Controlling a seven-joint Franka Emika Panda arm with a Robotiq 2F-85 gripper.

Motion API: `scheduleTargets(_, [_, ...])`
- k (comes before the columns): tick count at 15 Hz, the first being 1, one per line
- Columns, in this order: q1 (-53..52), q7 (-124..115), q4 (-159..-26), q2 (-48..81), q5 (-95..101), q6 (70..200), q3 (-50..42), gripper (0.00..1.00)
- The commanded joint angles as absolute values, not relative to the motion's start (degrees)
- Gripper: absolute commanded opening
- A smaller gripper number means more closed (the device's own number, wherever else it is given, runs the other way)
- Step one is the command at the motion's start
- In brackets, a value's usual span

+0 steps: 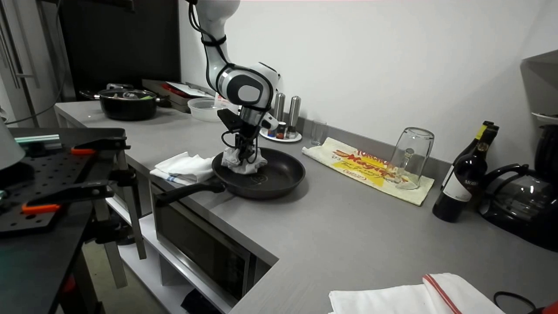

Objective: Pick up the white towel with blue stripes, wipe inside the black pan and put the towel back on the table.

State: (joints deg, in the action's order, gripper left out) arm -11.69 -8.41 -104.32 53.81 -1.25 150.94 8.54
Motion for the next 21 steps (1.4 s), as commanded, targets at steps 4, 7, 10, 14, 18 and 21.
scheduleTargets(4, [-4.0,-3.3,-102.0,54.3,-10.3,142.4,15.8,0.03])
scheduleTargets(7, [-1.5,-1.5,-101.7,52.4,-14.1,139.3,18.0,0.03])
scheduleTargets(10, [-0.3,-0.2,-102.3,48.9,-17.0,137.9,19.6,0.03])
scheduleTargets(14, [-1.0,1.1,-106.3,41.3,-19.2,139.0,21.2,0.03])
scheduleTargets(18, [-3.4,3.8,-111.7,34.0,-19.6,140.4,23.6,0.03])
scheduleTargets(21, [-5.8,6.5,-116.4,30.5,-21.1,142.5,26.1,0.03])
